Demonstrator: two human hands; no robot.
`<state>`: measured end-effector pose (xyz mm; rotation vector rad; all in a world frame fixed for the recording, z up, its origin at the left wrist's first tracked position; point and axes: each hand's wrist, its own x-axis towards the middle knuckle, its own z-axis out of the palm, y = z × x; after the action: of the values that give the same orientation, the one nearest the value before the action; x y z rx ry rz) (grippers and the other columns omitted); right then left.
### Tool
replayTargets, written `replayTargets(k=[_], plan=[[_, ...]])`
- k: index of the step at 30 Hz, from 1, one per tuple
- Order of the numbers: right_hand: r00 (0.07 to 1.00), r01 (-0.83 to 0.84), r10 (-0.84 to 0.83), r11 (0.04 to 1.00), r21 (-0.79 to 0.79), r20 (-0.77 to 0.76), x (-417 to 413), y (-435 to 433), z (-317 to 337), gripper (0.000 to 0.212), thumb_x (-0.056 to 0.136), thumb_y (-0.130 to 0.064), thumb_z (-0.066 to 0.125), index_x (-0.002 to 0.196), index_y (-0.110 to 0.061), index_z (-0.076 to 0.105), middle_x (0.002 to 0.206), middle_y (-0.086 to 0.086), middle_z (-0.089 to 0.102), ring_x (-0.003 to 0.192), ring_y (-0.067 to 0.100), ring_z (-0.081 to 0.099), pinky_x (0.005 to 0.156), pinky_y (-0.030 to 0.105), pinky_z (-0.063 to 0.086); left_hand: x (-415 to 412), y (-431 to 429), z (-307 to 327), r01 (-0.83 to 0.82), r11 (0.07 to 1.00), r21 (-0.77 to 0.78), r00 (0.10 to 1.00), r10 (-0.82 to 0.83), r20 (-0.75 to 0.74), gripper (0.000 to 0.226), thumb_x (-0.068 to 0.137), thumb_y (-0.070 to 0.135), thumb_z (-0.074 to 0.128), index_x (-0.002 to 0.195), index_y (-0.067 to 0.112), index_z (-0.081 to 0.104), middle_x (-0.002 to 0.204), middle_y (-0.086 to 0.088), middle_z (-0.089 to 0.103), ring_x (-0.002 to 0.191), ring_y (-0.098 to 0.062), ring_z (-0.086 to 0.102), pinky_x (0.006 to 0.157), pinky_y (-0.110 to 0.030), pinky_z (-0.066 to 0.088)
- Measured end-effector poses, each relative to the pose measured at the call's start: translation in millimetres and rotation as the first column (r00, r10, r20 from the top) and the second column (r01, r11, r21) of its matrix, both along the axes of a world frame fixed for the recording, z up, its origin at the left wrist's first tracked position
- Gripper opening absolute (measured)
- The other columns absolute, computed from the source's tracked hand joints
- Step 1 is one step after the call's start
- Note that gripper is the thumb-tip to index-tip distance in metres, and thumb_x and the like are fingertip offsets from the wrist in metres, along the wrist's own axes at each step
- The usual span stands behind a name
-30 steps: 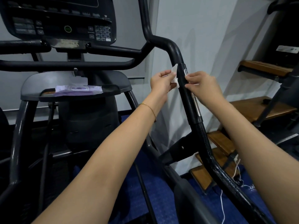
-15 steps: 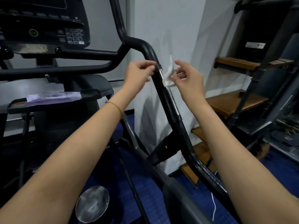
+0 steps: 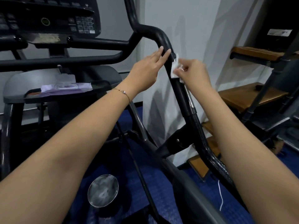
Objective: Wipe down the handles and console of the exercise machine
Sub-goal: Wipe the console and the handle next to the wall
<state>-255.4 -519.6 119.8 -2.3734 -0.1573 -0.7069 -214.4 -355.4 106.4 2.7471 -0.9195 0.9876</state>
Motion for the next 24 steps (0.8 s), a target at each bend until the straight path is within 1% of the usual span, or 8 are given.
replayTargets(k=[4,8,10,13,15,17,21,24], plan=[[0.999,0.011,-0.011,1.000,0.000,-0.047,9,3,9,0.020,0.084,-0.019,0.060,0.064,-0.017,0.055,0.053,-0.004,0.047,0.044,0.003,0.049,0.051,0.021,0.037,-4,-8,-3,0.030,0.997,0.077,0.998,-0.033,0.045,0.066,0.089,-0.012,0.032,0.150,0.008,0.015,0.159,-0.010,0.006,0.147,-0.023,0.011,0.119,-0.033,0.017],[0.999,0.042,-0.045,0.989,-0.142,-0.018,-6,-13,-23,0.021,0.086,-0.024,0.057,0.084,-0.005,0.066,0.080,0.021,0.063,0.075,0.033,0.064,0.073,0.034,0.051,-12,-14,-2,-0.031,0.997,0.067,1.000,0.030,0.007,0.067,0.090,-0.012,0.029,0.151,0.008,0.009,0.159,-0.005,0.002,0.147,-0.018,0.008,0.120,-0.027,0.009],[0.999,-0.008,0.004,0.994,-0.105,-0.039,-7,-14,-21,0.021,0.086,-0.023,0.056,0.086,-0.005,0.066,0.082,0.016,0.061,0.074,0.031,0.064,0.071,0.029,0.052,-19,-19,-2,-0.056,0.997,0.043,0.998,0.056,-0.001,0.066,0.091,-0.011,0.029,0.151,0.008,0.009,0.159,-0.005,0.002,0.147,-0.018,0.009,0.119,-0.027,0.012],[0.991,-0.076,0.071,0.996,-0.043,-0.111,-2,-7,0,0.016,0.087,-0.015,0.053,0.079,-0.006,0.064,0.058,0.004,0.052,0.041,-0.001,0.053,0.043,0.005,0.035,-27,-22,-5,-0.093,0.995,0.044,0.996,0.093,-0.015,0.064,0.091,-0.010,0.029,0.151,0.008,0.012,0.160,-0.004,0.001,0.146,-0.019,0.013,0.117,-0.030,0.022],[0.986,-0.083,0.071,0.994,-0.073,-0.152,-6,-9,0,0.016,0.086,-0.015,0.052,0.076,-0.007,0.063,0.052,0.002,0.054,0.040,0.000,0.052,0.043,0.010,0.035,-34,-23,-7,-0.114,0.992,0.050,0.992,0.116,-0.041,0.065,0.091,-0.010,0.029,0.151,0.009,0.011,0.160,-0.002,-0.001,0.145,-0.018,0.017,0.112,-0.029,0.031],[0.984,-0.075,0.055,0.990,-0.117,-0.170,-16,-17,-14,0.022,0.085,-0.015,0.052,0.080,0.002,0.064,0.056,0.011,0.060,0.056,0.017,0.059,0.049,0.023,0.038,-42,-25,-4,-0.133,0.990,0.043,0.988,0.136,-0.067,0.066,0.091,-0.009,0.029,0.151,0.011,0.011,0.160,0.001,-0.001,0.142,-0.020,0.025,0.100,-0.030,0.043],[0.958,-0.040,0.020,0.997,-0.064,-0.288,-27,-21,-19,0.025,0.084,-0.011,0.052,0.060,-0.005,0.056,0.026,-0.001,0.046,0.044,0.013,0.049,0.033,0.011,0.030,-49,-30,4,-0.160,0.984,0.077,0.982,0.167,-0.091,0.063,0.092,-0.007,0.029,0.151,0.010,0.013,0.160,0.000,0.000,0.136,-0.023,0.037,0.091,-0.034,0.050],[0.962,0.007,-0.009,1.000,-0.007,-0.273,-17,-10,-4,0.028,0.083,-0.015,0.053,0.055,-0.011,0.056,0.026,-0.003,0.048,0.038,0.008,0.052,0.035,0.011,0.032,-49,-31,5,-0.175,0.981,0.085,0.976,0.184,-0.112,0.063,0.092,-0.006,0.030,0.150,0.009,0.014,0.160,-0.002,0.000,0.134,-0.023,0.040,0.090,-0.036,0.050]])
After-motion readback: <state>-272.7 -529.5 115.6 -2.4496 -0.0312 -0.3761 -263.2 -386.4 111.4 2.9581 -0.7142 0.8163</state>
